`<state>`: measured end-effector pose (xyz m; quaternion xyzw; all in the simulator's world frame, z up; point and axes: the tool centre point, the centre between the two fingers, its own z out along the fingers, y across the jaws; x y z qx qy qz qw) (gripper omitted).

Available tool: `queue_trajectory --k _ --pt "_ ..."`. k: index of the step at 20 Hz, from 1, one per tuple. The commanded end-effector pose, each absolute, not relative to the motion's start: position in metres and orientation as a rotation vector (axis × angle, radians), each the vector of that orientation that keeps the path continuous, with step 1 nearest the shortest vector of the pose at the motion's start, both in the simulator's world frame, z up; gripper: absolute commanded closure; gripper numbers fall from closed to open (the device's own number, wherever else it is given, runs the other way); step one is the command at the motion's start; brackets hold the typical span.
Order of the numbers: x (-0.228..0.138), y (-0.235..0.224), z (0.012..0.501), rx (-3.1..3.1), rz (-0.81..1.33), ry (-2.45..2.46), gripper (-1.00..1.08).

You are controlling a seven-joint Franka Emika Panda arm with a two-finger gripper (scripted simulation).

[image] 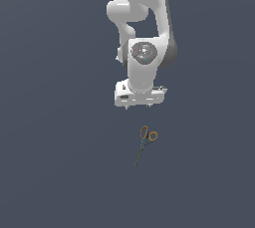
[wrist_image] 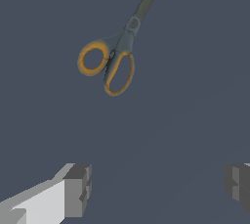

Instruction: Pick up the object and move it to a goal position.

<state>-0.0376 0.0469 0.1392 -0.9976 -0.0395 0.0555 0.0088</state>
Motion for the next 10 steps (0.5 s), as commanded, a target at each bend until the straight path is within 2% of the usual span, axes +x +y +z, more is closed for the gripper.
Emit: queue_trajectory --k 1,10 --pt "-0.0382 0.0540 0.1383 -3.111 0.178 -0.136 -0.92" --pt "-0.0367 0.0532 0.1378 -3.113 0.176 -0.123 -0.92"
